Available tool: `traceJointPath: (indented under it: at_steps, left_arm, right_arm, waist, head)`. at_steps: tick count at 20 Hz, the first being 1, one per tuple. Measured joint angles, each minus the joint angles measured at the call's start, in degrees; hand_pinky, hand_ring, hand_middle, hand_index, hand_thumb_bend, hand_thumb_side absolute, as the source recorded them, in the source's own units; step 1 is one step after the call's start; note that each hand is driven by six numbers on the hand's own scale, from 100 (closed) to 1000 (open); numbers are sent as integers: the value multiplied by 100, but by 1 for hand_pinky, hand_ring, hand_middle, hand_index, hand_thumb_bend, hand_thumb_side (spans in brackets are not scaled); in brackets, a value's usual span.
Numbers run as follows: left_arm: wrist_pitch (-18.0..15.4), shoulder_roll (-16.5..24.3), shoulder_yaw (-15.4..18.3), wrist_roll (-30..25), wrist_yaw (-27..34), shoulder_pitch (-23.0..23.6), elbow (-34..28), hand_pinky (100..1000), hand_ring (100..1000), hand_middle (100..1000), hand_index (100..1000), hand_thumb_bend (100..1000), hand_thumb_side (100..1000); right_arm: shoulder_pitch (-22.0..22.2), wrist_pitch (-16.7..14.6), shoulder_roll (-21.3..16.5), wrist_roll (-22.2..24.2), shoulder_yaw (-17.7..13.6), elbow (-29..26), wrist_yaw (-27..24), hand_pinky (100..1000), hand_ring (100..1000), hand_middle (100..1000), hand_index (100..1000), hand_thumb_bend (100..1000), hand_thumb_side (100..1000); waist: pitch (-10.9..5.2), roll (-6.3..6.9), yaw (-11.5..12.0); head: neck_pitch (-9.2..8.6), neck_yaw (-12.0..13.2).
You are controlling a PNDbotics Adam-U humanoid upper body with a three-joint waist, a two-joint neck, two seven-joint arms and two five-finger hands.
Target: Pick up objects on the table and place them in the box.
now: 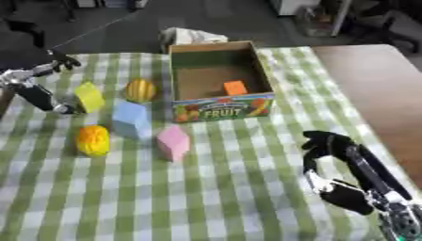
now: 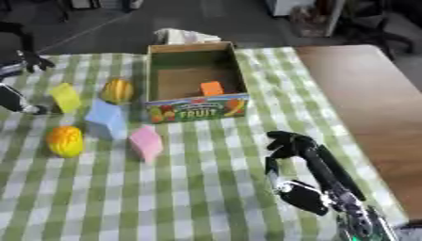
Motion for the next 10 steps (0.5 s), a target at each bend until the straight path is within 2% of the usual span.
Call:
traceJointPath:
  at_steps: [5,10]
  left_arm:
    - [479,-307,306,167,-64,-204,572,730,715,738,911,468,322]
    - [848,-442,435,339,-68,-285,824,722,712,734,908,438,342]
  right_arm:
    - [24,6,2,8,2,0,-14,686,639,648,843,100,234]
    - [23,-2,9,17,3,0,-26,686,639,648,843,100,235]
  waist:
    - [3,-17,-59]
    - [23,-15,-105]
  head:
    - [0,32]
    - [0,38]
